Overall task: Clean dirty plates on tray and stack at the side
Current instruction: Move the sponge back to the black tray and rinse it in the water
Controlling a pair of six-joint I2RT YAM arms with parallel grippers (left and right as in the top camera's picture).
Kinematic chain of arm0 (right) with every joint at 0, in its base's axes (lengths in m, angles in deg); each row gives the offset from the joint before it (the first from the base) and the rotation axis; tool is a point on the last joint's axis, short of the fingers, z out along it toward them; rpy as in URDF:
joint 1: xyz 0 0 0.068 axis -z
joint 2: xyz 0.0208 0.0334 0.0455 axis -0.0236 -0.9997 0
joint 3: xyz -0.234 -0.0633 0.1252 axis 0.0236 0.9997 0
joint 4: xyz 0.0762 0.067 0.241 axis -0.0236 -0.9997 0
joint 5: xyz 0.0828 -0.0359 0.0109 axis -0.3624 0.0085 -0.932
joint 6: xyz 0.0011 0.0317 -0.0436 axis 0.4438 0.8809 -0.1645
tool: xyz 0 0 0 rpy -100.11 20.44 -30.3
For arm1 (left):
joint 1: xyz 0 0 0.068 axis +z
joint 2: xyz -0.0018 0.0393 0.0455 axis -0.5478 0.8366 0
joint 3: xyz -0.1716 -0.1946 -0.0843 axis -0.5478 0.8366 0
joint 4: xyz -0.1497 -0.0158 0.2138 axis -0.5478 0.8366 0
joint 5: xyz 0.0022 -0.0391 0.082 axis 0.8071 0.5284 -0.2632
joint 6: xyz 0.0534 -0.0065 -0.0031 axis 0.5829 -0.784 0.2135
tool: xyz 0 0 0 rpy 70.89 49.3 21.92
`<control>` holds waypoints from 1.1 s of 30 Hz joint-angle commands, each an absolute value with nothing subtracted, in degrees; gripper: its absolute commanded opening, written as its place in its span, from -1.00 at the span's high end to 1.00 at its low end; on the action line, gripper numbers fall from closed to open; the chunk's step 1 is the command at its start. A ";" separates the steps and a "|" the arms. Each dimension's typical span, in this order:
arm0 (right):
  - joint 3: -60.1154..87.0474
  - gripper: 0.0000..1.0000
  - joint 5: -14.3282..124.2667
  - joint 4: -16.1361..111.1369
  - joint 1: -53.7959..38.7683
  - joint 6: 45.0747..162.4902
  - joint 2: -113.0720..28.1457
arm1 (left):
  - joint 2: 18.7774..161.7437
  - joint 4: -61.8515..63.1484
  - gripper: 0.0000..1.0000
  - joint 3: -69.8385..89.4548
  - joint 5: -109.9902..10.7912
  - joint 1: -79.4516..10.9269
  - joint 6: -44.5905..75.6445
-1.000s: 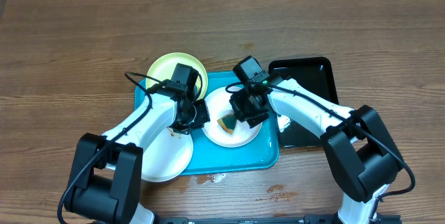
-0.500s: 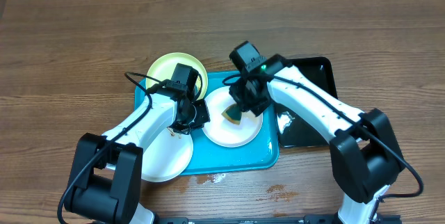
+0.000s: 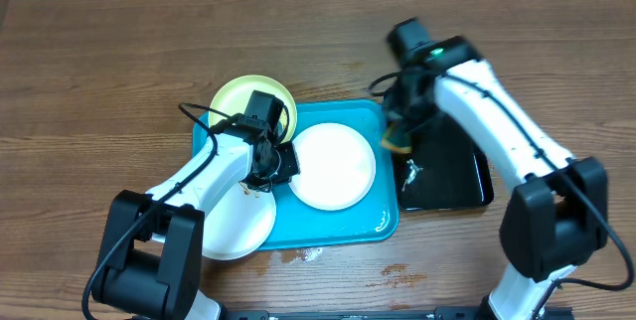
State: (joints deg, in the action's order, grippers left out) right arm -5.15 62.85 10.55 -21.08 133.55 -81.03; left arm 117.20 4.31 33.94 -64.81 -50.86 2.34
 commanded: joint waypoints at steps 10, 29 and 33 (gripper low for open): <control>4.03 0.92 64.90 15.67 -13.73 109.31 -79.39 | 117.70 4.07 0.92 33.70 -65.40 -50.88 3.74; 16.58 0.18 69.45 34.86 -13.69 104.42 -79.37 | 117.16 3.30 0.91 33.15 -65.62 -50.93 6.58; 11.97 0.14 69.41 26.18 -13.69 104.68 -79.37 | 117.16 3.44 0.89 33.15 -65.62 -50.93 6.55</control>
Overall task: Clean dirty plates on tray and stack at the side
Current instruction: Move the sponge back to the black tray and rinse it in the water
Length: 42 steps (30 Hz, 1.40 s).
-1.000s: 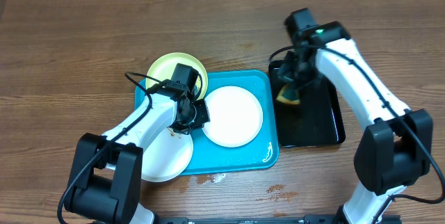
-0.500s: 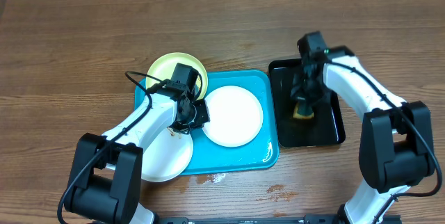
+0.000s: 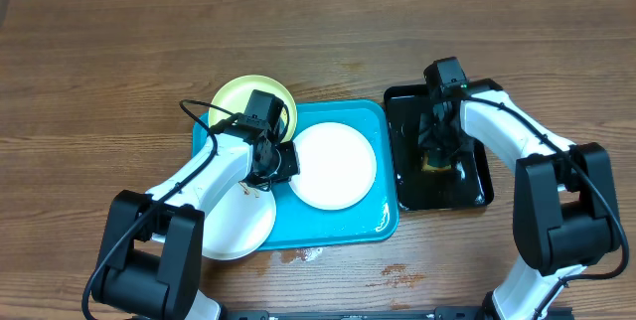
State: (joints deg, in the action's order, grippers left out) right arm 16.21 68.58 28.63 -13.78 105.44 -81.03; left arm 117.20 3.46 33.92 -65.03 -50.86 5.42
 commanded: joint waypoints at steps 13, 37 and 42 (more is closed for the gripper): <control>12.56 -1.00 66.67 19.60 -13.71 106.60 -79.37 | 117.18 3.46 0.81 33.15 -65.62 -50.93 6.58; 21.96 0.50 63.37 29.48 -13.69 106.34 -79.37 | 117.18 3.28 0.81 33.15 -65.80 -50.93 6.60; 21.98 -0.56 63.35 28.91 -13.64 106.36 -79.37 | 117.18 3.28 0.79 33.15 -65.80 -50.93 6.60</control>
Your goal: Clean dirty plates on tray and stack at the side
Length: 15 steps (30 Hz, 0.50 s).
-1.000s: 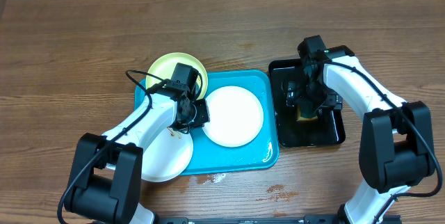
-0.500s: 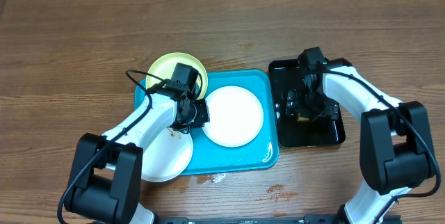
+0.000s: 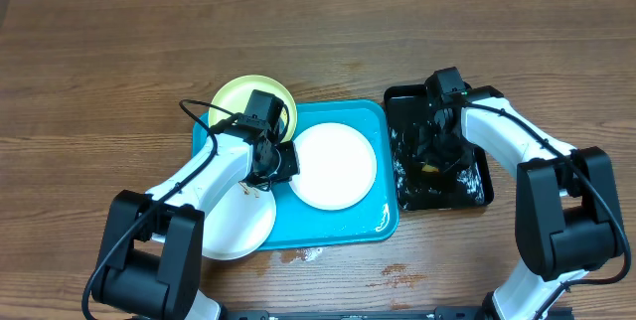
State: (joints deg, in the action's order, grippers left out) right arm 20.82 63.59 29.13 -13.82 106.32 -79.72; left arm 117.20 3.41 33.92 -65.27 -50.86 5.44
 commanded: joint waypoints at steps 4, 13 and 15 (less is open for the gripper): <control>22.04 -0.52 63.29 27.03 -13.71 106.43 -79.39 | 117.18 3.26 0.78 33.15 -65.80 -50.93 6.82; 22.09 0.45 63.33 24.67 -13.75 106.60 -79.37 | 117.18 3.26 0.77 33.15 -65.80 -50.93 6.82; 22.09 0.92 63.33 25.44 -13.75 106.58 -79.37 | 117.18 3.26 0.77 33.15 -65.80 -50.93 6.80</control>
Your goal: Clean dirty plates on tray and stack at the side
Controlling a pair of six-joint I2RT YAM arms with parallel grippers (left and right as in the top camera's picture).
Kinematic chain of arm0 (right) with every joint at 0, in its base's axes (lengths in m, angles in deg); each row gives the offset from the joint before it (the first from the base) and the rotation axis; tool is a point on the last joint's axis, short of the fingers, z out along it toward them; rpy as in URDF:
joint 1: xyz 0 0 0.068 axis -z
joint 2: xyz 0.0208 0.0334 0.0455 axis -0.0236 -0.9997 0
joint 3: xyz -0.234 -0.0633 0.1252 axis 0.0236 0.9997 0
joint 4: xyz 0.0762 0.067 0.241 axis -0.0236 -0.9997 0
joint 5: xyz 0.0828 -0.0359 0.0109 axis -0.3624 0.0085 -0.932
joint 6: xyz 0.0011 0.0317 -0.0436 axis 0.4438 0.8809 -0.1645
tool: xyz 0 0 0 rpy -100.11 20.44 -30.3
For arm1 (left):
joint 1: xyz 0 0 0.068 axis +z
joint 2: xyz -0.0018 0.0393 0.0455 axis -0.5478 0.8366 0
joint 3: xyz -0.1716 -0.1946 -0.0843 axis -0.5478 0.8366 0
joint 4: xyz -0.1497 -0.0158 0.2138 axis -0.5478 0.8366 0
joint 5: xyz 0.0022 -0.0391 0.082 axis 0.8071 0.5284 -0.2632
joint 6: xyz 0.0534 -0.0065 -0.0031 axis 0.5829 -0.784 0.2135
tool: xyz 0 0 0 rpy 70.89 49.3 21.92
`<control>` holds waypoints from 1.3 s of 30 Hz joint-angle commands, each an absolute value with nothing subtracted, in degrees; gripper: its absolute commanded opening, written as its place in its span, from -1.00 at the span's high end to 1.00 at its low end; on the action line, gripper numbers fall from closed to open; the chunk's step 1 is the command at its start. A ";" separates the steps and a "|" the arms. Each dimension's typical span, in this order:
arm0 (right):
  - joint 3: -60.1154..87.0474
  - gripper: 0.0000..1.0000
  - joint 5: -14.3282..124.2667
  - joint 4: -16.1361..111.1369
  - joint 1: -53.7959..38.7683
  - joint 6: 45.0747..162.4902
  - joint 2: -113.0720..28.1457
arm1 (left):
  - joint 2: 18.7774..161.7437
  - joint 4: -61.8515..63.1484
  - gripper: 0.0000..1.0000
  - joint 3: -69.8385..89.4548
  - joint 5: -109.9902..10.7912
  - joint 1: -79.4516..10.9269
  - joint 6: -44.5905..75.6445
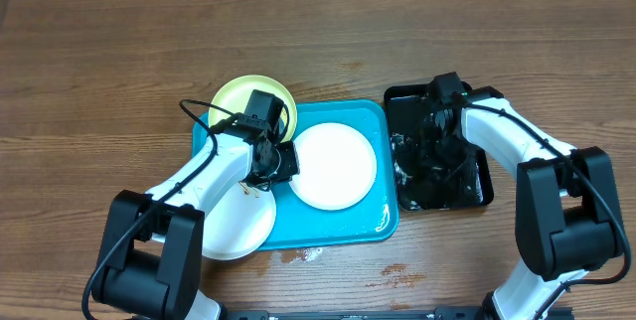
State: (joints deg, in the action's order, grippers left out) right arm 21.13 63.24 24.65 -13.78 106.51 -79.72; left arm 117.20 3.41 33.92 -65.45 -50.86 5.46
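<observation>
A round white plate [336, 166] lies on the blue tray [383, 223]. My left gripper [282, 161] sits at the plate's left rim, its fingers shut on the edge. My right gripper [437, 153] is down inside the black wash tray [479, 193], which holds foamy water. It is shut on a yellow sponge [431, 167], of which only a sliver shows under the fingers. A second white plate [237, 229] rests on the table at the front left of the blue tray. A yellow-green plate [238, 99] lies behind the left arm.
Wet smears and crumbs mark the table in front of the blue tray [402, 275]. The black wash tray touches the blue tray's right side. Bare wooden table [99, 111] stretches to the left and along the back.
My right gripper has shifted slightly within the black tray, and more foam shows along the tray's left side. The left arm and the plates have not moved.
My right gripper first held the yellow sponge at the blue tray's right rim. By the following moment it was down in the black wash tray with the sponge, and foam has since spread there. All the while my left gripper stayed on the white plate's rim.
</observation>
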 commanded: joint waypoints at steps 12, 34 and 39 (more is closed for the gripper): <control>19.23 -0.88 63.55 25.83 -13.21 105.95 -79.37 | 117.18 3.22 0.72 33.15 -65.80 -50.93 6.97; 19.49 0.79 66.39 42.97 -13.21 105.90 -79.39 | 117.18 3.26 0.75 33.15 -65.80 -50.93 7.01; 19.49 -0.55 66.37 43.34 -13.21 105.92 -79.39 | 117.18 3.30 0.62 33.15 -65.80 -50.93 8.02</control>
State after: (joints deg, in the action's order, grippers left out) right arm 20.17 66.00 42.99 -13.60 106.16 -79.65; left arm 117.20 3.41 33.92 -65.45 -50.86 5.92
